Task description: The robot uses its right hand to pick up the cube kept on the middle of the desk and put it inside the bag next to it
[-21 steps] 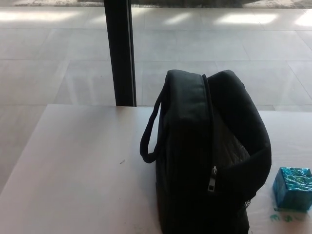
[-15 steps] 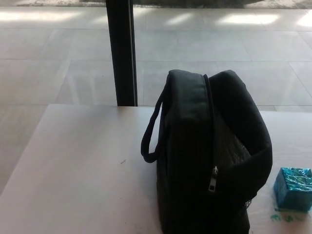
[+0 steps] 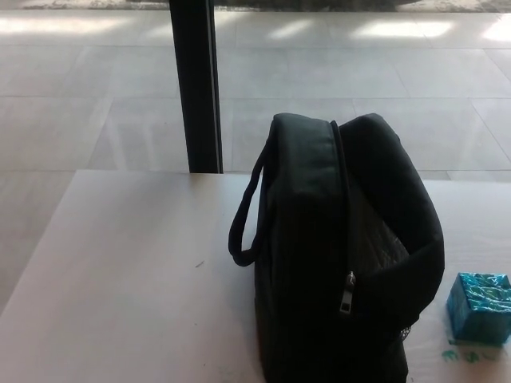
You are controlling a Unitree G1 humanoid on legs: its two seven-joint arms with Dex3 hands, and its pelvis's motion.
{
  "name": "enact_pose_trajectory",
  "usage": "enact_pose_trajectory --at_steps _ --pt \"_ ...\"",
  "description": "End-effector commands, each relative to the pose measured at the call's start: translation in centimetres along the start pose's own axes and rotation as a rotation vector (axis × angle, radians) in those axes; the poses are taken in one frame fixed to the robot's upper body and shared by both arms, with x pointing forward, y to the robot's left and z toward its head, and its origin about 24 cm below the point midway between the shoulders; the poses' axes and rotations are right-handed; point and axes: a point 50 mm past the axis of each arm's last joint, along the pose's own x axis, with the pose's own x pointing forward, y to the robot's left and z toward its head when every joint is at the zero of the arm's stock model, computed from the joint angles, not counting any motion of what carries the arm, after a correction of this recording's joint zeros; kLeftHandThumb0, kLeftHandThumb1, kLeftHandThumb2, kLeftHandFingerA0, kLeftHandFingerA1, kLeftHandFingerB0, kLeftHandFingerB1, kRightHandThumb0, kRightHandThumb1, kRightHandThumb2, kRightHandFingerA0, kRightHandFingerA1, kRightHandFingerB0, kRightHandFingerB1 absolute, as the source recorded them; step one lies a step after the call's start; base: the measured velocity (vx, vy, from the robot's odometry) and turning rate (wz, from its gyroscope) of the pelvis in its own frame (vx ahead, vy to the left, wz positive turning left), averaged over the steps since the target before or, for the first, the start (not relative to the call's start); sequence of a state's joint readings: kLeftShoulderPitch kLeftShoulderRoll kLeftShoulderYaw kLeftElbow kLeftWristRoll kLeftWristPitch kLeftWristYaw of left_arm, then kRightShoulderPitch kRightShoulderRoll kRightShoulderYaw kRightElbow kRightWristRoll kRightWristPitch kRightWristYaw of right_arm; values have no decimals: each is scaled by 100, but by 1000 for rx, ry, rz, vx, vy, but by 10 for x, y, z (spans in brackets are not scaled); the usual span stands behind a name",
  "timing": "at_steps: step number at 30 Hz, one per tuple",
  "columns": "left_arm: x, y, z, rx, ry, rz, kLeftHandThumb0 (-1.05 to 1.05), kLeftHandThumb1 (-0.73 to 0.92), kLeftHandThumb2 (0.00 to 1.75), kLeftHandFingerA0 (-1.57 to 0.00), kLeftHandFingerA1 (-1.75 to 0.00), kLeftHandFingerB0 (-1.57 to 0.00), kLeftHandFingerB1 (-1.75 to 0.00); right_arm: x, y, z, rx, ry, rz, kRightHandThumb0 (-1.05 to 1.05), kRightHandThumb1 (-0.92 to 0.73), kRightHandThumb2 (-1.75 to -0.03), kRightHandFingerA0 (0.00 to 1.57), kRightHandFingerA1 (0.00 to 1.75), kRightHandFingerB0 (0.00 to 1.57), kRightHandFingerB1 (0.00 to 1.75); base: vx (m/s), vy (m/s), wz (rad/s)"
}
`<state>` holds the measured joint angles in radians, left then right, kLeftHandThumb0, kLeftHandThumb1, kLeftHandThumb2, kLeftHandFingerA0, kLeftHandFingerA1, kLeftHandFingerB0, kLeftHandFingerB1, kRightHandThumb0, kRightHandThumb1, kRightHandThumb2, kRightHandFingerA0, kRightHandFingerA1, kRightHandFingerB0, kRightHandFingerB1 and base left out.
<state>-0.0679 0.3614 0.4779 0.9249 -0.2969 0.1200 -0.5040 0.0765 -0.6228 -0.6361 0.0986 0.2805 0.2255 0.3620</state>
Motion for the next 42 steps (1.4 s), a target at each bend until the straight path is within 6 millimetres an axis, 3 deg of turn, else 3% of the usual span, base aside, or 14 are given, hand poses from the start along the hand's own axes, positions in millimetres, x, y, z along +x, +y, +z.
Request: enact_pose_trajectory --at_steps 1,7,10,13,17,18,19,20,22,23,27,28,29,42 --pt "-2 6 3 -31 25 2 -65 67 60 -33 -52 -31 -39 22 17 41 14 -72 64 -71 -64 -101 3 46 3 28 0 0 0" --pt "-4 7 0 -24 33 -5 -65 68 60 -31 -51 -31 -39 40 48 66 -48 -97 173 -80 -61 -98 9 48 0 28 0 0 0" --pt "-3 7 1 -31 36 0 -65 67 60 -31 -50 -31 -39 53 69 72 -95 -91 253 -80 -60 -99 0 31 7 21 0 0 0" --pt "-3 7 2 -26 35 3 -65 66 60 -33 -52 -33 -40 63 81 74 -137 -100 312 -70 -59 -95 1 33 0 20 0 0 0" --pt "-3 9 2 -22 42 11 -65 67 60 -33 -49 -30 -38 70 98 75 -281 -105 357 -85 -60 -100 7 50 0 19 0 0 0" --pt "-3 9 2 -23 42 10 -66 64 60 -32 -49 -30 -39 70 101 74 -354 -106 364 -81 -78 -63 14 38 2 24 0 0 0" --pt "-3 9 3 -15 44 12 -66 67 60 -33 -50 -31 -39 70 107 74 -412 -108 380 -81 -79 -65 15 38 4 19 0 0 0" --pt "-3 9 3 -9 44 9 -66 67 60 -32 -49 -30 -39 71 113 73 -457 -113 394 -82 -62 -99 11 50 3 20 0 0 0" --pt "-3 8 4 -4 43 7 -66 66 60 -33 -51 -32 -39 73 116 70 -479 -104 407 -85 -64 -96 8 48 3 19 0 0 0" --pt "-3 8 4 -2 44 6 -66 67 60 -32 -49 -30 -39 76 121 68 -508 -81 419 -89 -66 -106 5 51 0 14 0 0 0" --pt "-3 9 4 3 50 4 -70 63 61 -31 -49 -29 -39 81 128 64 -588 -39 438 -93 -69 -110 6 56 0 11 0 0 0" --pt "-3 9 4 8 49 7 -66 67 60 -32 -49 -30 -38 85 131 61 -644 -17 460 -105 -78 -116 0 14 0 2 0 0 0" --pt "-4 10 4 7 54 9 -71 63 63 -31 -49 -28 -39 89 135 56 -743 21 484 -105 -81 -120 0 14 0 1 0 0 0" --pt "-3 10 5 11 51 11 -66 67 60 -32 -49 -30 -39 100 144 55 -941 54 459 -105 -80 -119 0 9 0 4 0 0 0"
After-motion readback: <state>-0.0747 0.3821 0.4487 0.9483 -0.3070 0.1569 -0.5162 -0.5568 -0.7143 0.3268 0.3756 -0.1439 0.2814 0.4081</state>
